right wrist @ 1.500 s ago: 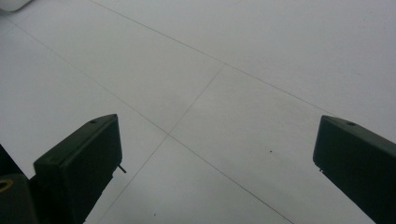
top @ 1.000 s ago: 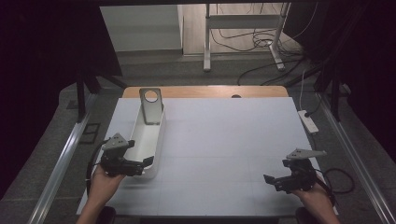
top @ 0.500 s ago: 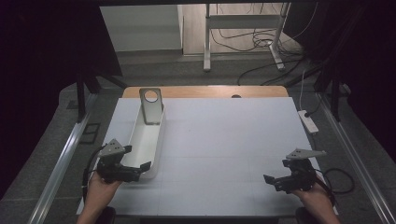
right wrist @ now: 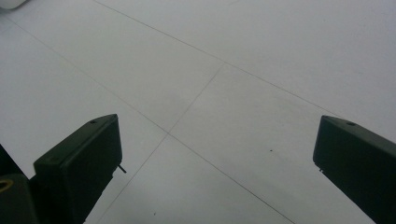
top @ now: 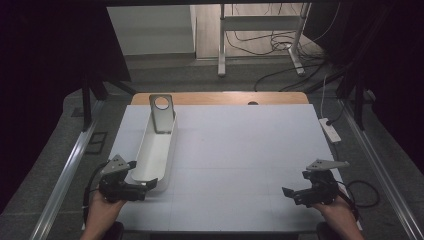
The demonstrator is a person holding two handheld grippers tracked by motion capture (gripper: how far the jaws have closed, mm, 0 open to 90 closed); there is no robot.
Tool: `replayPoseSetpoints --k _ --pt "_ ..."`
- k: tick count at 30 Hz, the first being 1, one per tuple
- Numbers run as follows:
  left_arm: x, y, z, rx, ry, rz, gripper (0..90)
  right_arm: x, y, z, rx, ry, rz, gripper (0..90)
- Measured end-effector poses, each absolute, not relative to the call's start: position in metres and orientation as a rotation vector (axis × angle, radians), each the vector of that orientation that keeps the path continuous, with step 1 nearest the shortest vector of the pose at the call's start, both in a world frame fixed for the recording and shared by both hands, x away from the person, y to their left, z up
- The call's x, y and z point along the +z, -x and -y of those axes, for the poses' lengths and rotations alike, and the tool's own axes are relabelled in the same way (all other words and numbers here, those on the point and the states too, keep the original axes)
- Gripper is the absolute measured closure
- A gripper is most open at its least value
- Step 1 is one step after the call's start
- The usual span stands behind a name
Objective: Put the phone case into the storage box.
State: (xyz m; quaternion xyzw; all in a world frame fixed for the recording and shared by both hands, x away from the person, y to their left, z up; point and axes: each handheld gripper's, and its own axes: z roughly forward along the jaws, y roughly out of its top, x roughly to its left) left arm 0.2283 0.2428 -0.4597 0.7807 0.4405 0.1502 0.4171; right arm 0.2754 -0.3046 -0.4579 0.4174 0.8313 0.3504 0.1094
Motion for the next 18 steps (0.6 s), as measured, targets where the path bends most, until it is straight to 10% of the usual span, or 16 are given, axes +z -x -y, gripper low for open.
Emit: replayPoseSetpoints --k 18 --pt "-0.467 -0.215 -0.244 0.367 -1.968 -1.128 1.2 -0.458 -0.275 0.304 1.031 -1.223 -2.444 1.7"
